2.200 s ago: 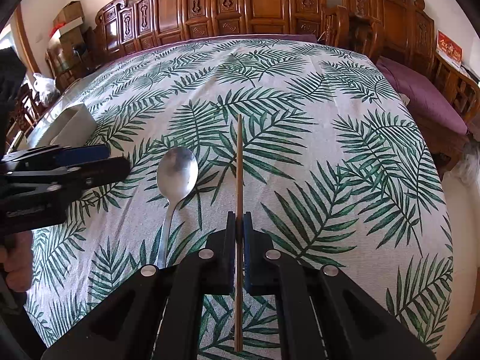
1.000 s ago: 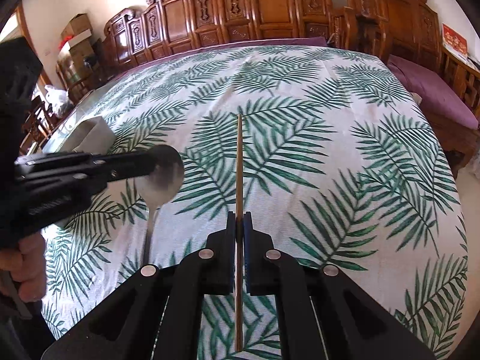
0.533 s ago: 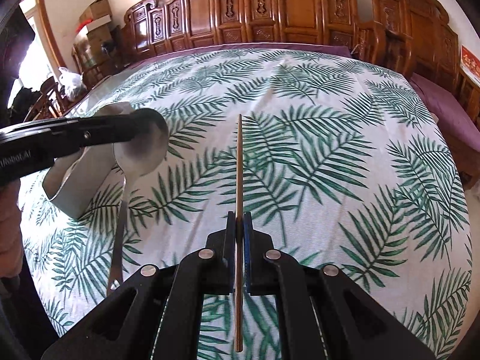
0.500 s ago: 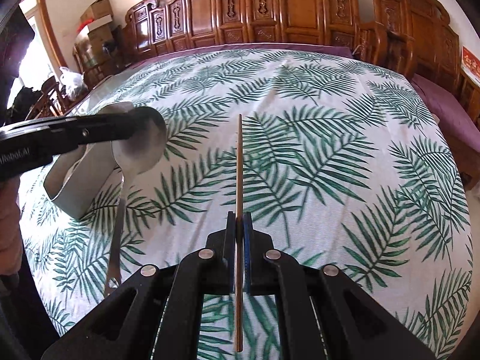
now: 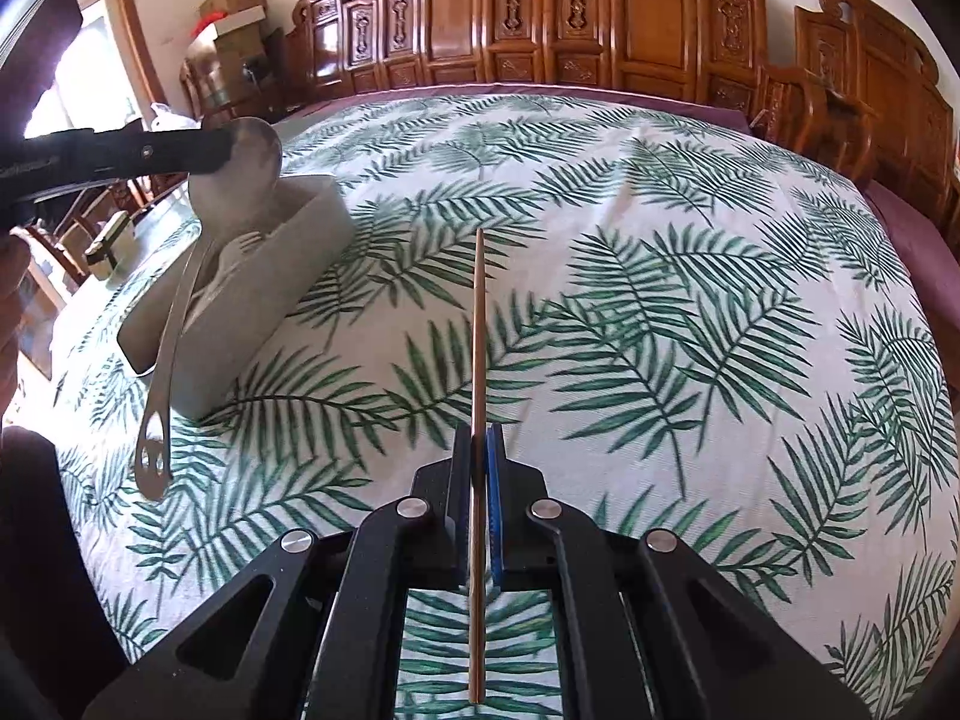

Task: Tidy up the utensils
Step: 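Lower the metal spoon into the grey tray and open the left tool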

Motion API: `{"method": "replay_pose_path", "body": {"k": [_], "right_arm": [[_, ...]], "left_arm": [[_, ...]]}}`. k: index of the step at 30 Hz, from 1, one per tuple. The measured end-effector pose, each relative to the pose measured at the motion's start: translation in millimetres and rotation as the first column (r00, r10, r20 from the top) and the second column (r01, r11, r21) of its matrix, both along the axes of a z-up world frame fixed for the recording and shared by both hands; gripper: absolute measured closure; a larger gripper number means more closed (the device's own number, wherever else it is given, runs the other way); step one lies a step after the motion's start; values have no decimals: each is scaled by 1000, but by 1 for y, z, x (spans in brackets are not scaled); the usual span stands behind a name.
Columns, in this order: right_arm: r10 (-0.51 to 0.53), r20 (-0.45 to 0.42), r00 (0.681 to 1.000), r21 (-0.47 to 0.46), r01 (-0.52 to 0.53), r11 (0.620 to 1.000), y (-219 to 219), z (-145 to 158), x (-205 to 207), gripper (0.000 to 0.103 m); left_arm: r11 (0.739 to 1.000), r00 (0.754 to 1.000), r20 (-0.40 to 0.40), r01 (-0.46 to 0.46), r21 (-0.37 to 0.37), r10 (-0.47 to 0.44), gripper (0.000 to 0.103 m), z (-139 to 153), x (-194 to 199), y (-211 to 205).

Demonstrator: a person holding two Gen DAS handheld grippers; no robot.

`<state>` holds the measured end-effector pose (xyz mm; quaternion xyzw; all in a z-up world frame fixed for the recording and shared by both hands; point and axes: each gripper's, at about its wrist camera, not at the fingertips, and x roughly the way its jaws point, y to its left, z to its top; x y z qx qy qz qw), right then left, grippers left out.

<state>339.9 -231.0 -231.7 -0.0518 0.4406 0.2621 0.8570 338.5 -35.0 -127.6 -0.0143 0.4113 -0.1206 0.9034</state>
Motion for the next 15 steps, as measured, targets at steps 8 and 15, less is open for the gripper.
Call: {"method": "replay_pose_path", "body": {"k": [8,15], "right_arm": [[24,34,999,17,-24,1000,15,13,-12,97],[44,53,998,23,-46,999,30,20,-19,97]], "left_arm": [[998,998,10,-57,36,56,102,5,-2,52],[993,994,26,-106,42,105,102,7,2,88]]}}
